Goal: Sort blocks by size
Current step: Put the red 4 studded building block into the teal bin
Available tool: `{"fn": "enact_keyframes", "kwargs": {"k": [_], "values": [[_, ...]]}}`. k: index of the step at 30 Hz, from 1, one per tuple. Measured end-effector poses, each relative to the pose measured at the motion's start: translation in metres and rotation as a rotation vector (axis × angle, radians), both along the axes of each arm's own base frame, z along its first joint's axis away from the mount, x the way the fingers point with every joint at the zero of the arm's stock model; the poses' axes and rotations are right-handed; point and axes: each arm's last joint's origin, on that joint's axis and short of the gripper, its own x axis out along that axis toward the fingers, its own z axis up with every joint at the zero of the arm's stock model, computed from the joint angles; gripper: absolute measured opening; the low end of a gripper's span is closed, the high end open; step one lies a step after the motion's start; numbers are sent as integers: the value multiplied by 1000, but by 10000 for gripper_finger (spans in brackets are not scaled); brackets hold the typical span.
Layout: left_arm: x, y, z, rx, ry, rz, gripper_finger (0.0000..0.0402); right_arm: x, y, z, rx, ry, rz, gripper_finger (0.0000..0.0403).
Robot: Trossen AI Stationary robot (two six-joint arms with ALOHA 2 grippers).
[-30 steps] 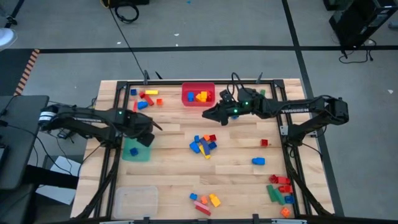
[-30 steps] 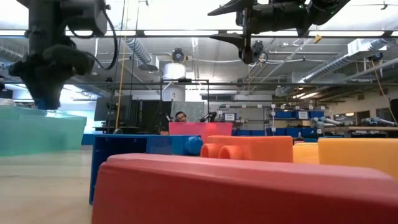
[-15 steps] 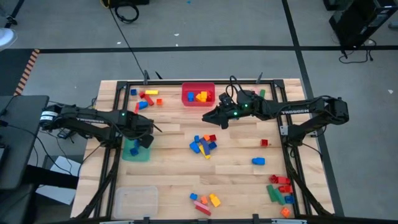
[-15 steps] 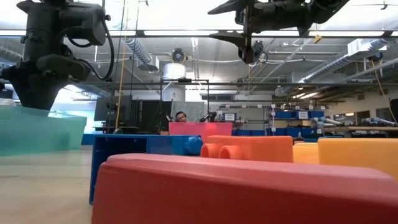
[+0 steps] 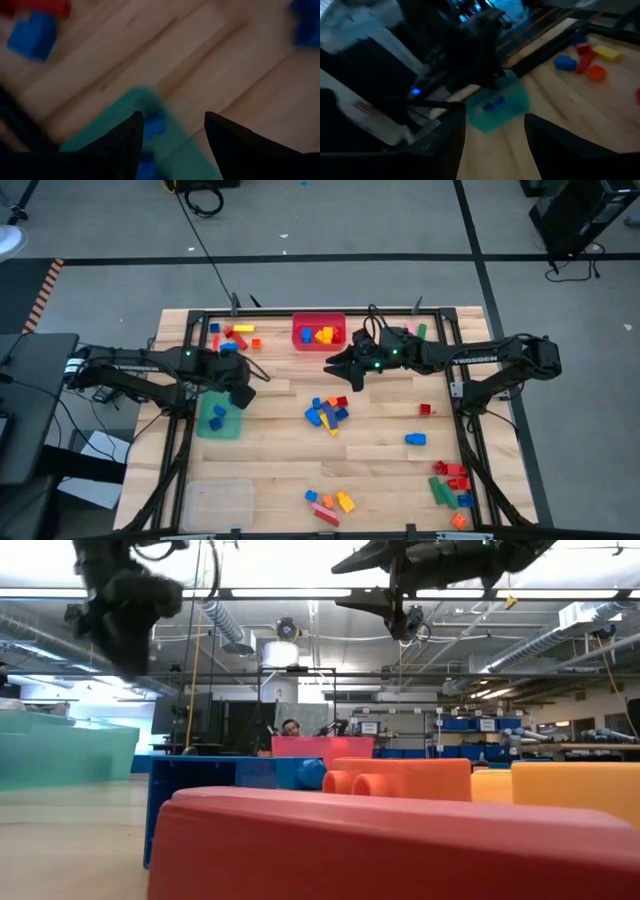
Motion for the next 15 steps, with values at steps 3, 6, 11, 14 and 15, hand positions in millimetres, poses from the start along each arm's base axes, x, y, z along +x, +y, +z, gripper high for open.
{"fn": "enact_keyframes", "kwargs": {"k": [3, 6, 11, 14, 15], "values": [[9, 0, 10, 31, -90, -75, 219, 1, 11, 3, -78, 149, -20, 208], [20, 1, 16, 78, -196, -163, 219, -3, 23, 11, -147, 356, -61, 201], [33, 1, 23, 160, -297, -286, 219, -17, 44, 26, -131, 612, -129, 193], [37, 1, 27, 216, -337, -359, 219, -26, 57, 30, -41, 709, -175, 191], [39, 1, 28, 234, -343, -384, 219, -30, 61, 29, -6, 745, -192, 189]]}}
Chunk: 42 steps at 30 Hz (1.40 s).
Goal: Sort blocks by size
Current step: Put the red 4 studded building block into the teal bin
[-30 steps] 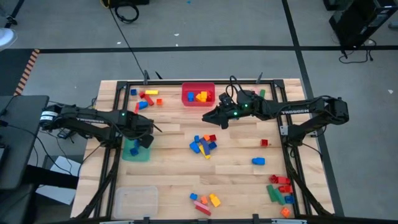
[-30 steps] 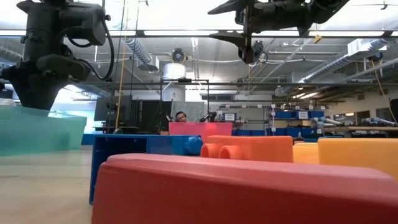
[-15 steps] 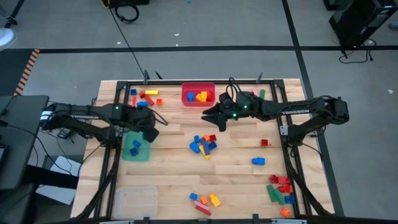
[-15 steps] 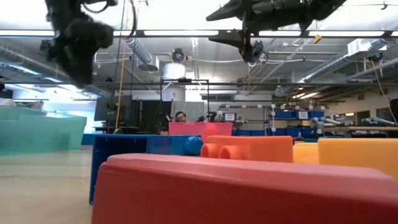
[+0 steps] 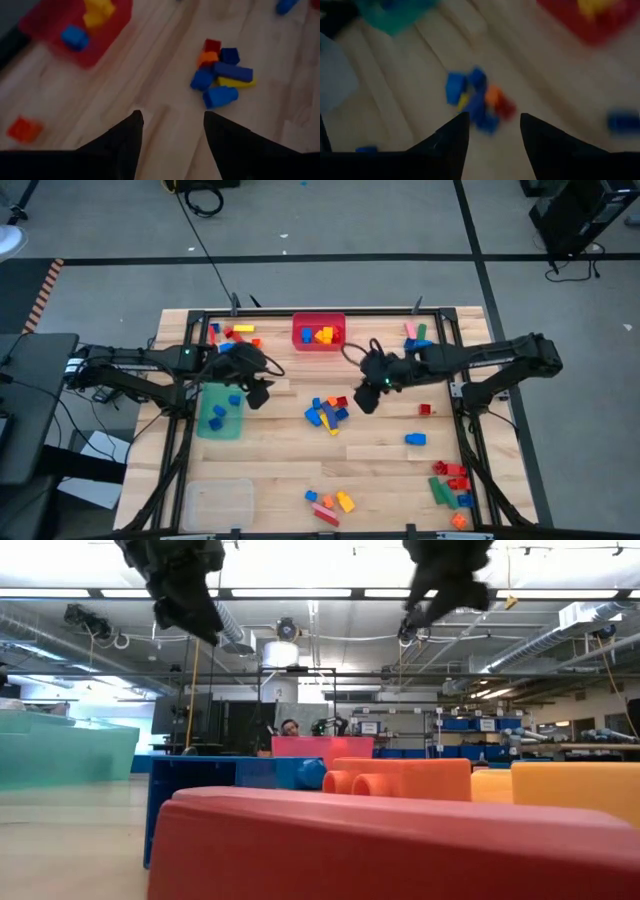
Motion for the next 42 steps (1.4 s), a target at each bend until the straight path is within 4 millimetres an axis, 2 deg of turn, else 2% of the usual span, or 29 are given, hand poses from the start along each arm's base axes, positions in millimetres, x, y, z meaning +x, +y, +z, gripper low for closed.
{"fn": "enact_keyframes", "kwargs": {"k": [6, 12, 18, 23, 26, 31, 36, 42], "values": [[6, 0, 6, 139, -41, -134, 219, -24, 30, -10, 133, 185, -183, 173], [11, 0, 13, 221, -107, -186, 219, -48, 63, -15, 228, 292, -422, 155], [14, 1, 17, 275, -145, -218, 219, -66, 92, -39, 285, 316, -550, 151], [14, 1, 17, 276, -143, -218, 219, -73, 112, -62, 349, 278, -545, 153], [14, 1, 17, 275, -141, -218, 219, -79, 117, -75, 385, 299, -586, 154], [14, 1, 17, 275, -141, -219, 219, -91, 118, -93, 453, 488, -616, 165], [14, 1, 17, 274, -142, -218, 219, -100, 116, -107, 457, 605, -581, 201], [14, 1, 17, 274, -142, -217, 219, -107, 114, -124, 478, 706, -438, 253]]}}
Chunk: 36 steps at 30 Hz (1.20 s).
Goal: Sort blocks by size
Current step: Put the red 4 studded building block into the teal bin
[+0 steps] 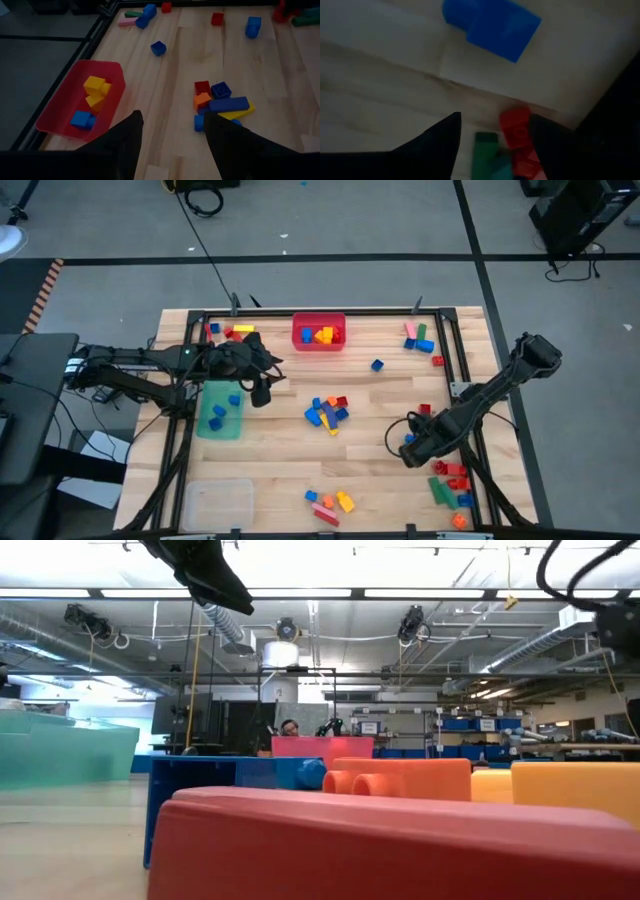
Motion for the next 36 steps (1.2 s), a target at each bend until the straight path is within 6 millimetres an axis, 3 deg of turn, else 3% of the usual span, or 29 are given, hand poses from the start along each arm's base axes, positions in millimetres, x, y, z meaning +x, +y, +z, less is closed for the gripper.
{"fn": "enact_keyframes", "kwargs": {"k": [6, 20, 26, 33, 36], "values": [[0, 0, 0, -1, 0, 0, 219, -10, -3, -22, 100, 47, 97, 279], [0, 0, 0, -11, -3, 7, 219, -23, -9, -52, 240, 71, 154, 265], [0, 0, 0, -12, -3, 7, 219, -26, -11, -56, 254, 79, 188, 227], [0, 0, 0, -11, -4, 7, 219, -26, -11, -56, 261, 66, 212, 147], [0, 0, 0, -11, -5, 7, 219, -26, -11, -56, 254, 62, 212, 146]]}}
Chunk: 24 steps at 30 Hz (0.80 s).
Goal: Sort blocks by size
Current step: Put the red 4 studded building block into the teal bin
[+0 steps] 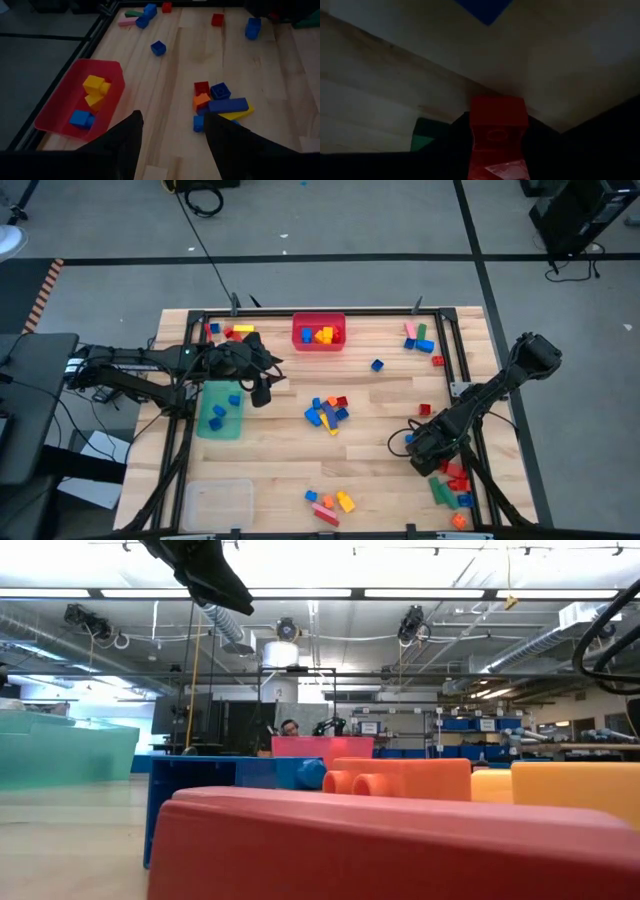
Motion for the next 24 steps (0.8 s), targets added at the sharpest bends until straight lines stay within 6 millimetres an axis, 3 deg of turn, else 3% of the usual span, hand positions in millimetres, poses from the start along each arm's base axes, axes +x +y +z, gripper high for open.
{"fn": "enact_keyframes", "kwargs": {"k": [11, 18, 21, 24], "values": [[2, 0, 2, 10, -27, -5, 219, 28, 10, 32, -199, -258, -39, 146], [0, 0, 4, -39, -46, 14, 219, 68, 19, 70, -512, -841, -26, 146], [1, 0, 4, -40, -51, 14, 219, 84, 12, 81, -737, -1048, -77, 146], [4, 0, 5, -36, -74, 11, 219, 98, -3, 89, -888, -1138, -176, 146]]}}
